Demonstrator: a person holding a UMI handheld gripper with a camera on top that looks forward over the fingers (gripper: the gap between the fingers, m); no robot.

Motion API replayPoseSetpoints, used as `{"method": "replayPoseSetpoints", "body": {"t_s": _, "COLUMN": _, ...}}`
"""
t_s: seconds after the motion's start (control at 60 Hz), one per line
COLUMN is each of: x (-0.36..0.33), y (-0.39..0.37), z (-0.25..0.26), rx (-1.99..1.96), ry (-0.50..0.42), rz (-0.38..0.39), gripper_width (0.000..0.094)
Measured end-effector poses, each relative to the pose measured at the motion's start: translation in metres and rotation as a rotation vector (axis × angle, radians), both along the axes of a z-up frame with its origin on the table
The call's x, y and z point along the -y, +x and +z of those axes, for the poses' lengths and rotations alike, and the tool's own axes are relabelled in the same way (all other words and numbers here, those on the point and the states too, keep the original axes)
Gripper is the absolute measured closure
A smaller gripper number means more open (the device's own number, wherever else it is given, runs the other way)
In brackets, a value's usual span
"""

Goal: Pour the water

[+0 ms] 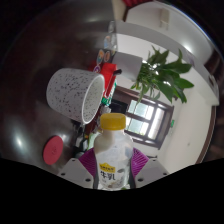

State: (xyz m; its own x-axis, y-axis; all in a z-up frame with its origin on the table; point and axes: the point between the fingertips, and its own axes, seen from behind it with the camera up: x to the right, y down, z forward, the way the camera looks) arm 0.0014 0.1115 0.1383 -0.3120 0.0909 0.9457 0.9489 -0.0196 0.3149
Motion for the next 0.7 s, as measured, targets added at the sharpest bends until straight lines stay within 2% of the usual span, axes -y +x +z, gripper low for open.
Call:
{"method": "replayPoseSetpoints", "body": {"t_s": 0.2, "x": -0.006, "y": -0.015, "z": -0.001, "rx": 0.202, "ry": 0.027, "rz": 0.036, "gripper_width": 0.0517}}
{"method": "replayPoseSetpoints", "body": {"t_s": 0.367, "x": -0.004, "y": -0.014, "z": -0.001, "rx": 0.166, "ry": 0.021, "rz": 0.02, "gripper_width": 0.0517}}
{"method": "replayPoseSetpoints", "body": {"t_s": 0.433, "x": 0.0, "y": -0.014, "z": 0.003, "rx": 0.043, "ry": 0.012, "rz": 0.031, "gripper_width": 0.0523}}
{"method": "replayPoseSetpoints", "body": {"t_s": 0.517, "x": 0.003, "y": -0.007, "z": 0.008, "rx": -0.192, "ry": -0.001, "rz": 0.009, "gripper_width": 0.0523}}
{"method": "replayPoseSetpoints", "body": {"t_s": 0.7, "x": 0.006, "y": 0.012, "z": -0.001, "rx": -0.878, "ry": -0.138, "rz": -0.071, "gripper_width": 0.0509}}
